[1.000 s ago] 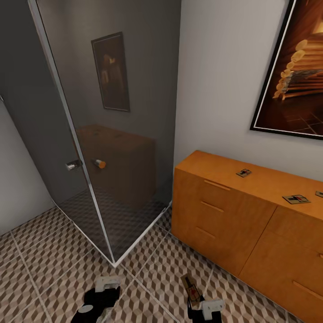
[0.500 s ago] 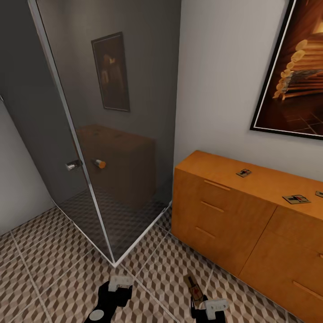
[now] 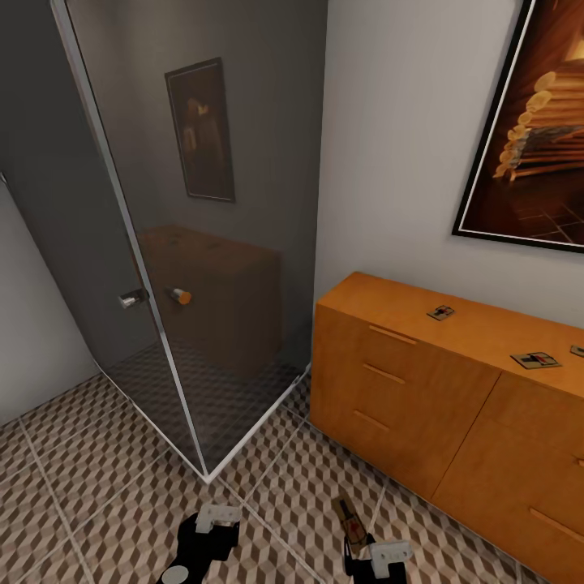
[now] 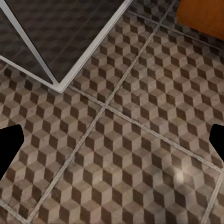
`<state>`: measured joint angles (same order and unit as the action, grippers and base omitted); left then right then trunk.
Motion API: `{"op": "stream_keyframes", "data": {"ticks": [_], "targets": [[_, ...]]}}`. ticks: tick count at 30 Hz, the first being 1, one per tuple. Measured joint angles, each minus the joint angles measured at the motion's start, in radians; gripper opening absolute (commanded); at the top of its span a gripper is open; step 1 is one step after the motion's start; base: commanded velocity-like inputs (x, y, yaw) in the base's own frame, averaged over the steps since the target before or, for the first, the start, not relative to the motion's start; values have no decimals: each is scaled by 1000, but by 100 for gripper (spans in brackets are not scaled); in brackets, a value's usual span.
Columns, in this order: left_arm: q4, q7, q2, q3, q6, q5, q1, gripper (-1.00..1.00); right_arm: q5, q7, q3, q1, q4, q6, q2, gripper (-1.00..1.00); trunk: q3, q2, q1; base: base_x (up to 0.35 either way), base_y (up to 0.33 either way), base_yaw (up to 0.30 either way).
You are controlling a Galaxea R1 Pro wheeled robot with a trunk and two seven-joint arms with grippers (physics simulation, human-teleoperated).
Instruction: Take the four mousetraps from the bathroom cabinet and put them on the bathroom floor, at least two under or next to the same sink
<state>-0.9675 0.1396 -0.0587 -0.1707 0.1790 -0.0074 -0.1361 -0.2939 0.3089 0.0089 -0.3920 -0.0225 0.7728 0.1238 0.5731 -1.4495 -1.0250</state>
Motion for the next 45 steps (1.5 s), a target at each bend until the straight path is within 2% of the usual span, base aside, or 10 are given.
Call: {"op": "stream_keyframes", "data": {"ticks": [10, 41, 43, 45], "targets": [[1, 0, 0, 0, 0, 0, 0, 100, 1, -1, 0, 0, 0, 0, 1, -100, -2, 0, 0, 0, 0, -63], [7, 0, 0, -2, 1, 0, 0, 100, 0, -1, 0, 0, 0, 0, 0, -100, -38, 0, 0, 0, 0, -216], [6, 0, 0, -10, 1, 0, 0, 100, 0, -1, 0, 0, 0, 0, 0, -100, -40, 0, 0, 0, 0, -218], [7, 0, 1, -41, 1, 1, 0, 100, 1, -1, 0, 0, 0, -1, 0, -100, -42, 0, 0, 0, 0, -218]]}}
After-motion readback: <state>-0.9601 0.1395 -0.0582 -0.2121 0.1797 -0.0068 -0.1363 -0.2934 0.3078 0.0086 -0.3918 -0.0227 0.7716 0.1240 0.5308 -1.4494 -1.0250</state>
